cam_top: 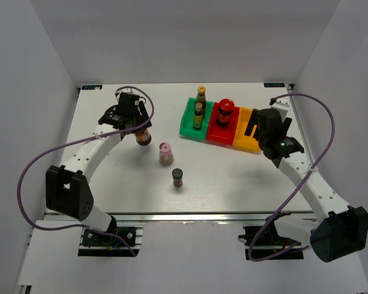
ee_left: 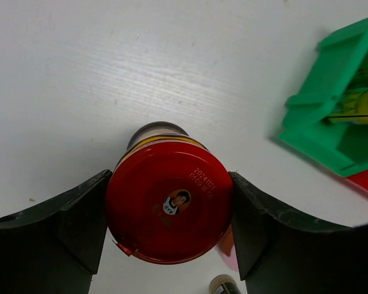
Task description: Organize the condiment bottles
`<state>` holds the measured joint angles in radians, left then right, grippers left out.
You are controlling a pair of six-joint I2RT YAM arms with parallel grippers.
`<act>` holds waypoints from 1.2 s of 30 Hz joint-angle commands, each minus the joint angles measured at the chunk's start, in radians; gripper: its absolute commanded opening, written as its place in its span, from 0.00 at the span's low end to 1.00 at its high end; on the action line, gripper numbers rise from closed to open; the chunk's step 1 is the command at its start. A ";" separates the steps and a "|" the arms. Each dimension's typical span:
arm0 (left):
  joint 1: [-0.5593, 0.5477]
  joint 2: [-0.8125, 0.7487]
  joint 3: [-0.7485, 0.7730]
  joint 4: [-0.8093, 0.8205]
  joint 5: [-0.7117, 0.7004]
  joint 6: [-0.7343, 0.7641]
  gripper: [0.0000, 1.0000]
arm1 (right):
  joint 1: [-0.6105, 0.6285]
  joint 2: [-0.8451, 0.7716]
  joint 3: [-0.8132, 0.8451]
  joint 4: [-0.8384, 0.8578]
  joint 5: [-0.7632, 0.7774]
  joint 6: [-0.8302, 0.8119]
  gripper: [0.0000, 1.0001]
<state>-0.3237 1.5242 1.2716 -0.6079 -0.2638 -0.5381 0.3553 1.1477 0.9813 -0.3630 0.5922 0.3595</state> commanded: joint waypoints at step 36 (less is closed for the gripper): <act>-0.405 0.585 0.841 0.200 0.386 0.221 0.21 | -0.196 -0.108 -0.150 0.061 0.015 0.099 0.89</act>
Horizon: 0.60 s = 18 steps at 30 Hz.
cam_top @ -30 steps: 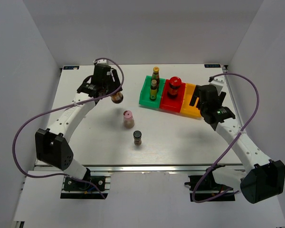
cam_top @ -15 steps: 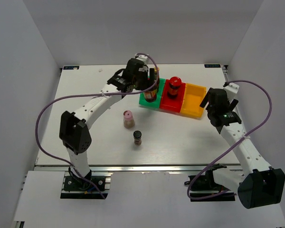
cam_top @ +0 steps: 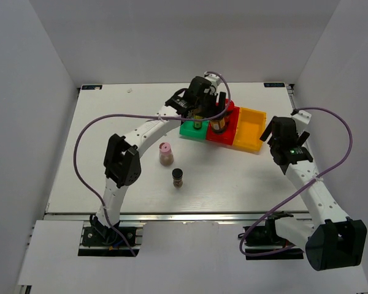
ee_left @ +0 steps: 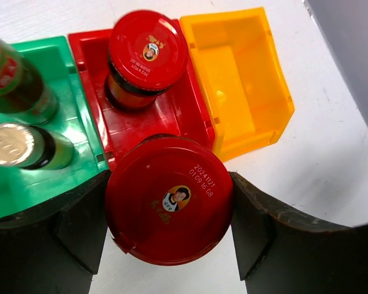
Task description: Organize the condiment bottles
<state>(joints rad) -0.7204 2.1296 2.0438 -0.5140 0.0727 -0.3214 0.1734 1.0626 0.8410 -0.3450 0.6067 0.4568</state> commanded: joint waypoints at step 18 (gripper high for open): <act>-0.060 0.121 0.107 0.201 -0.177 0.054 0.24 | -0.029 -0.012 -0.031 0.078 -0.065 -0.024 0.89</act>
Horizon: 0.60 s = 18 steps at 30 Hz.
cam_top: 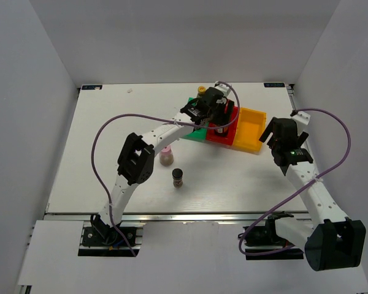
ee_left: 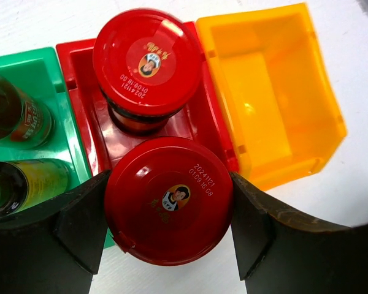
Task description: Organize the condiment bottles
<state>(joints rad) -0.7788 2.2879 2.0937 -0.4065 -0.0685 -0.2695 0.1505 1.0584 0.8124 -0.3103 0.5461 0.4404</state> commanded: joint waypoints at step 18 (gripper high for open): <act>-0.002 -0.016 0.088 0.040 -0.002 0.013 0.93 | -0.006 -0.015 -0.002 0.040 -0.061 -0.032 0.89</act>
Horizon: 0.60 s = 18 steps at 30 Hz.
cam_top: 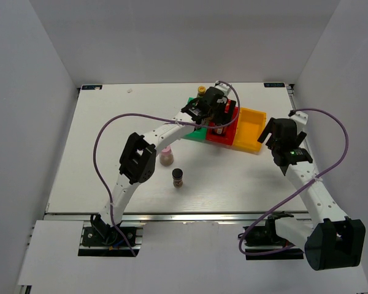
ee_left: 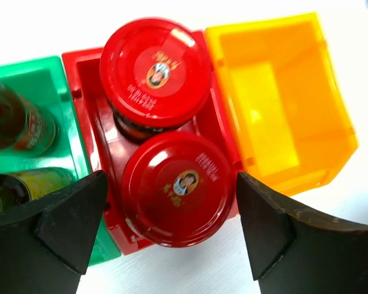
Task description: Organize the condiment bottles
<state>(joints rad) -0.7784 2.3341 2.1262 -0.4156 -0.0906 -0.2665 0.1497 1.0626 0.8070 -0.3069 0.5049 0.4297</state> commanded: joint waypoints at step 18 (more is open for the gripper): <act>-0.002 -0.372 -0.263 0.162 0.058 0.029 0.98 | 0.043 -0.070 -0.003 0.141 -0.465 -0.193 0.89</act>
<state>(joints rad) -0.7784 2.1662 1.9652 -0.3313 -0.0345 -0.2516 0.1581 0.9958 0.8017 -0.2306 0.1730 0.2947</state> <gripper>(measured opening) 0.982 0.895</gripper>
